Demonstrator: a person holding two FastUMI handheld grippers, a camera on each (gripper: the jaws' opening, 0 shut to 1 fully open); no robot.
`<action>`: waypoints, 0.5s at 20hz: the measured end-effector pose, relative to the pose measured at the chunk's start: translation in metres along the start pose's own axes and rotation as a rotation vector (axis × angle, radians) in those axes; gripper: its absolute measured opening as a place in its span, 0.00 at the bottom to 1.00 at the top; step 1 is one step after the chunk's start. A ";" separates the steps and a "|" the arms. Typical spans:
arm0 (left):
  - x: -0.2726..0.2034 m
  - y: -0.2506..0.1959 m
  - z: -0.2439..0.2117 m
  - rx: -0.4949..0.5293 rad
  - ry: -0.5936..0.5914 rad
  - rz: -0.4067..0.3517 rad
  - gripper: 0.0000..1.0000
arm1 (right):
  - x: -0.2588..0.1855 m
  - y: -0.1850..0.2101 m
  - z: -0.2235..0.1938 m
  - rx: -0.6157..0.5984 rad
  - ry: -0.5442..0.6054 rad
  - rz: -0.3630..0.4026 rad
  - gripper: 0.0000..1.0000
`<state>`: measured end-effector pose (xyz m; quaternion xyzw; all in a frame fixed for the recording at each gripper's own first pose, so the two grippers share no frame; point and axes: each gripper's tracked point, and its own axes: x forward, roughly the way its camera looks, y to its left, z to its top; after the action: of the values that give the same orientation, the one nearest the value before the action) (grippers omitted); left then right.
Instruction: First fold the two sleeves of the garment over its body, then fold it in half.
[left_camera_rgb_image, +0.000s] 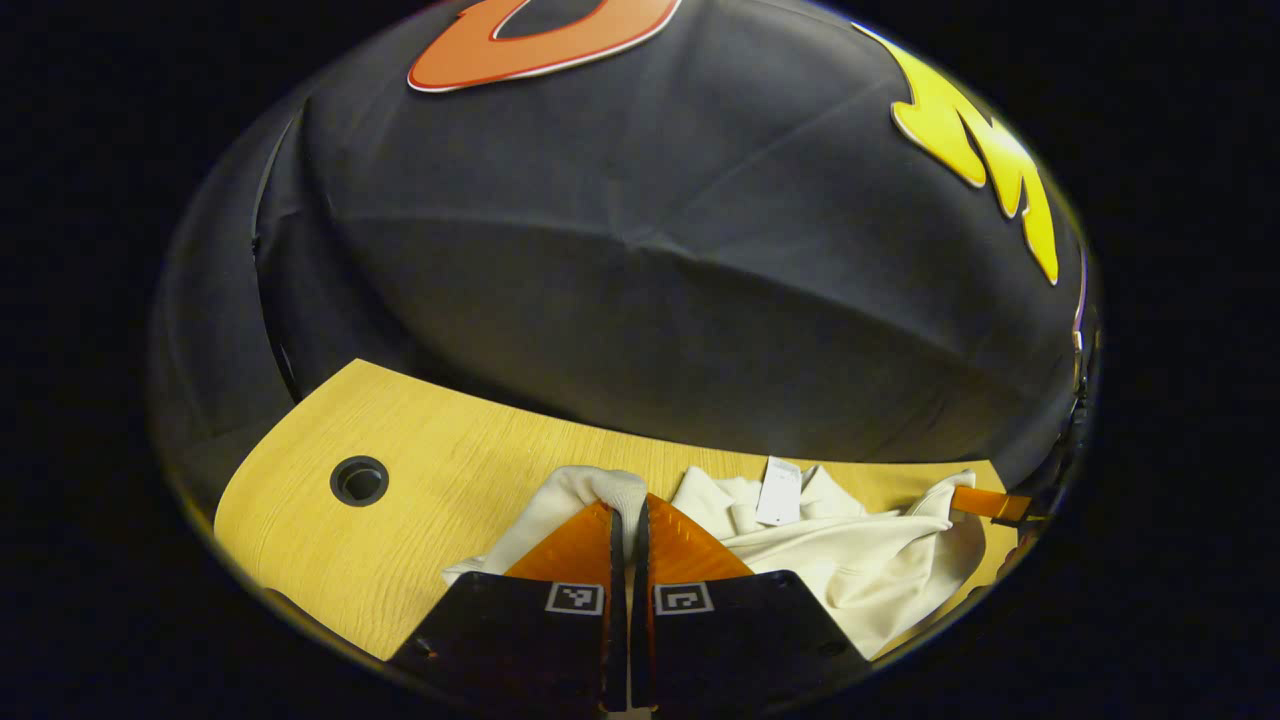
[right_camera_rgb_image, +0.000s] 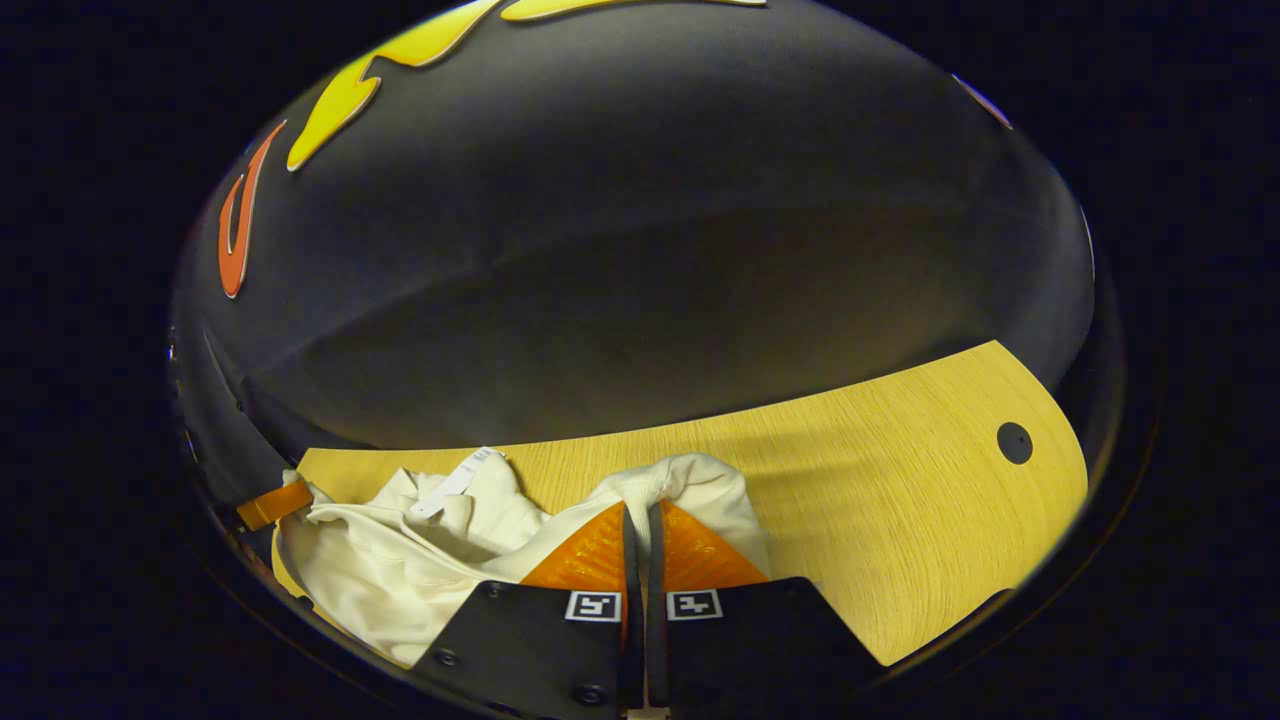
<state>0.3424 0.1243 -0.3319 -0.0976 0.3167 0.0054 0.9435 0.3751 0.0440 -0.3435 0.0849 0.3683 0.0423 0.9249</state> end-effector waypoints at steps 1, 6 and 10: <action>0.002 0.002 -0.001 0.003 0.001 0.004 0.07 | 0.003 -0.001 -0.001 -0.008 -0.002 -0.006 0.05; -0.011 -0.003 0.010 0.046 -0.022 -0.023 0.26 | -0.025 -0.009 0.030 -0.017 -0.090 0.011 0.26; -0.046 0.009 0.051 0.105 -0.140 0.013 0.80 | -0.058 -0.019 0.041 -0.007 -0.136 -0.004 0.36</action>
<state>0.3355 0.1450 -0.2660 -0.0453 0.2506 0.0019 0.9670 0.3620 0.0121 -0.2787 0.0838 0.3044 0.0356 0.9482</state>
